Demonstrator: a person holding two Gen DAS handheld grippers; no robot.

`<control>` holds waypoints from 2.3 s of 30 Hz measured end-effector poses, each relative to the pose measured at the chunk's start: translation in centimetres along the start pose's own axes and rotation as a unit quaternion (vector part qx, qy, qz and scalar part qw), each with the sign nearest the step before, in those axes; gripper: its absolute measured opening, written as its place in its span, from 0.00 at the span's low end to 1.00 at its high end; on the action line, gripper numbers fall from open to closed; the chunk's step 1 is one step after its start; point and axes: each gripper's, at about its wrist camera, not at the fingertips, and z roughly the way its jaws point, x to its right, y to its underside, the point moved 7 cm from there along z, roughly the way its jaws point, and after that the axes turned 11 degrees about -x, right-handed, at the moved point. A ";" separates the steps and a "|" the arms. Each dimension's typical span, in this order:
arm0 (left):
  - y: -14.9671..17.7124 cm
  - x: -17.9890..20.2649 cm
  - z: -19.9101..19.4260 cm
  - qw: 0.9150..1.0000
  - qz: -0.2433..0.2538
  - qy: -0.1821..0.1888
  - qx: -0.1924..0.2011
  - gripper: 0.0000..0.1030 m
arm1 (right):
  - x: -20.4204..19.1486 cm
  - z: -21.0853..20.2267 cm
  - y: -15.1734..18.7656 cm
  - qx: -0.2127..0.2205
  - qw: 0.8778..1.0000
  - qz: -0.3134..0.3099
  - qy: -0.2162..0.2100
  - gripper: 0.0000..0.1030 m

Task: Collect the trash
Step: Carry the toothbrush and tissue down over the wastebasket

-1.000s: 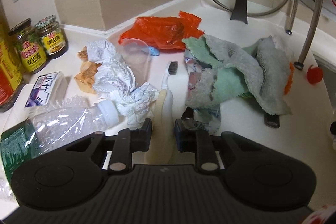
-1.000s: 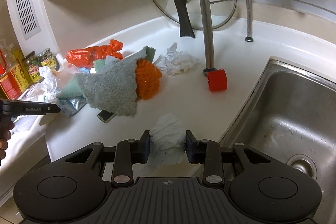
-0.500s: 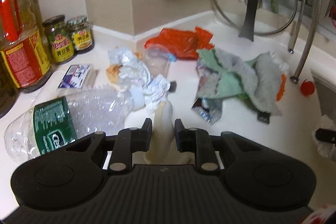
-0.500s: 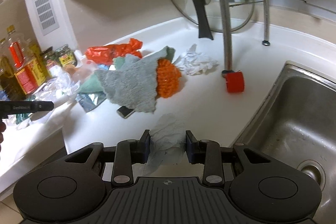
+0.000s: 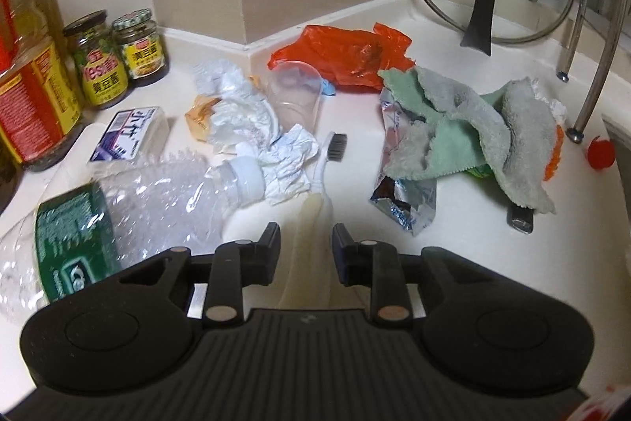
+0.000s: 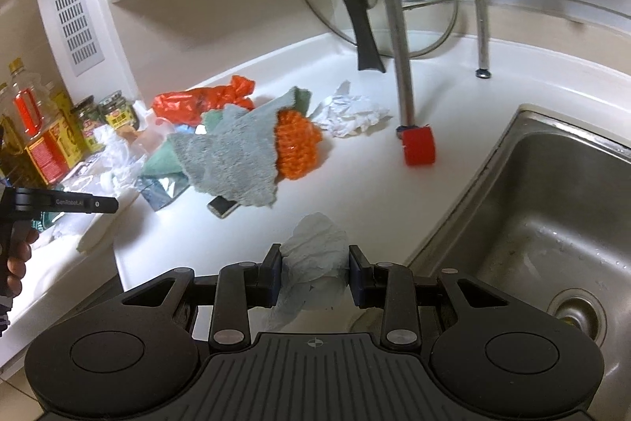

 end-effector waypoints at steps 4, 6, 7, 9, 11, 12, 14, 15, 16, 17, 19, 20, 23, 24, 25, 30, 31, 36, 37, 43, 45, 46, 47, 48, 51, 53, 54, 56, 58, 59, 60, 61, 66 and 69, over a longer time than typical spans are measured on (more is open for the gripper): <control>-0.3 0.4 1.2 1.000 0.013 -0.002 -0.014 0.24 | 0.4 -0.4 -0.2 0.005 1.000 0.006 0.007 0.33; -0.3 0.5 1.6 1.000 0.016 -0.003 -0.016 0.19 | 0.6 -0.4 -0.2 0.006 1.000 0.009 0.009 0.33; -0.4 0.5 1.6 1.000 0.017 -0.004 -0.015 0.18 | 0.6 -0.4 -0.2 0.006 1.000 0.010 0.010 0.33; -0.4 0.4 1.6 1.000 0.019 -0.010 -0.013 0.18 | 0.7 -0.5 -0.1 0.006 1.000 0.011 0.012 0.33; -0.4 0.3 1.2 1.000 0.019 -0.007 -0.006 0.18 | 0.7 -0.6 0.0 0.006 1.000 0.012 0.011 0.33; -0.4 0.2 0.9 1.000 0.017 -0.004 -0.003 0.18 | 0.6 -0.7 0.0 0.006 1.000 0.011 0.010 0.33; -0.3 0.2 0.0 1.000 0.014 0.001 0.005 0.18 | 0.4 -0.8 0.0 0.007 1.000 0.008 0.007 0.33; -0.2 0.2 -0.4 1.000 0.013 0.003 0.009 0.18 | 0.3 -0.8 0.0 0.007 1.000 0.007 0.005 0.33; -0.1 0.2 -0.9 1.000 0.012 0.005 0.013 0.18 | 0.1 -0.8 0.0 0.008 1.000 0.004 0.003 0.33; 0.0 0.1 -1.4 1.000 0.009 0.007 0.015 0.18 | -0.1 -0.8 -0.1 0.008 1.000 0.002 0.000 0.33; 0.4 0.0 -2.4 1.000 0.003 0.010 0.022 0.18 | -0.4 -0.9 -0.1 0.008 1.000 -0.002 -0.008 0.33; 0.6 0.0 -3.0 1.000 0.000 0.012 0.025 0.18 | -0.7 -0.9 -0.1 0.007 1.000 -0.005 -0.014 0.33; 1.5 -0.1 -5.1 0.999 -0.014 0.017 0.037 0.18 | -1.7 -1.2 -0.1 0.008 0.999 -0.015 -0.032 0.33; 2.0 -0.2 -5.8 0.999 -0.020 0.019 0.040 0.18 | -2.1 -1.3 -0.1 0.008 0.999 -0.020 -0.040 0.33; 2.5 -0.3 -6.5 0.999 -0.026 0.019 0.042 0.18 | -2.6 -1.4 -0.1 0.008 0.998 -0.024 -0.049 0.33; 5.8 -0.7 -10.1 0.997 -0.059 0.027 0.049 0.18 | -5.7 -2.0 0.5 0.001 0.993 -0.055 -0.103 0.33; 6.6 -0.7 -10.7 0.997 -0.063 0.024 0.049 0.18 | -6.5 -2.1 0.8 -0.003 0.991 -0.063 -0.116 0.33; 11.2 -1.0 -13.3 0.994 -0.101 0.022 0.037 0.18 | -10.2 -2.3 2.7 -0.027 0.979 -0.111 -0.169 0.33; 12.2 -1.0 -13.6 0.993 -0.108 0.020 0.033 0.18 | -11.0 -2.3 3.2 -0.033 0.976 -0.123 -0.179 0.33; 18.3 -1.0 -13.5 0.988 -0.153 0.017 -0.014 0.18 | -15.0 -1.5 7.3 -0.080 0.955 -0.184 -0.217 0.33; 20.2 -1.0 -12.8 0.985 -0.167 0.017 -0.033 0.18 | -15.8 -0.7 8.8 -0.103 0.948 -0.203 -0.221 0.33; 21.1 -1.0 -12.3 0.984 -0.173 0.019 -0.043 0.18 | -16.2 -0.2 9.6 -0.114 0.945 -0.212 -0.223 0.33; 21.9 -0.9 -11.9 0.982 -0.181 0.019 -0.053 0.18 | -16.5 0.3 10.4 -0.123 0.942 -0.220 -0.222 0.33; 22.8 -0.8 -11.3 0.980 -0.188 0.021 -0.063 0.18 | -16.8 0.7 10.9 -0.131 0.939 -0.227 -0.221 0.33; 25.1 -0.6 -9.6 0.975 -0.203 0.020 -0.092 0.18 | -17.3 2.3 13.0 -0.156 0.932 -0.248 -0.215 0.33; 26.4 -0.4 -8.4 0.971 -0.213 0.020 -0.110 0.18 | -17.3 3.5 14.1 -0.170 0.928 -0.255 -0.210 0.33; 27.0 -0.4 -7.9 0.968 -0.220 0.024 -0.118 0.18 | -17.2 4.1 14.6 -0.178 0.927 -0.256 -0.207 0.33; 28.0 -0.3 -6.8 0.964 -0.231 0.031 -0.129 0.18 | -16.9 5.4 15.7 -0.195 0.926 -0.256 -0.200 0.33; 28.7 -0.3 -5.6 0.962 -0.231 0.025 -0.142 0.18 | -16.5 6.6 16.3 -0.208 0.925 -0.252 -0.192 0.33; 29.0 -0.3 -5.1 0.961 -0.230 0.023 -0.148 0.18 | -16.4 7.1 16.7 -0.214 0.925 -0.252 -0.186 0.33; 29.4 -0.3 -4.6 0.960 -0.232 0.021 -0.153 0.18 | -16.3 7.6 17.0 -0.218 0.925 -0.252 -0.181 0.33; 29.4 -0.2 -4.0 0.959 -0.233 0.021 -0.158 0.18 | -16.2 7.9 17.2 -0.221 0.925 -0.252 -0.177 0.33; 29.9 0.0 -2.4 0.960 -0.224 0.018 -0.165 0.18 | -15.8 9.1 17.8 -0.226 0.926 -0.251 -0.166 0.33; 29.7 -0.1 -1.7 0.961 -0.223 0.017 -0.164 0.18 | -15.6 9.6 17.9 -0.228 0.928 -0.247 -0.162 0.33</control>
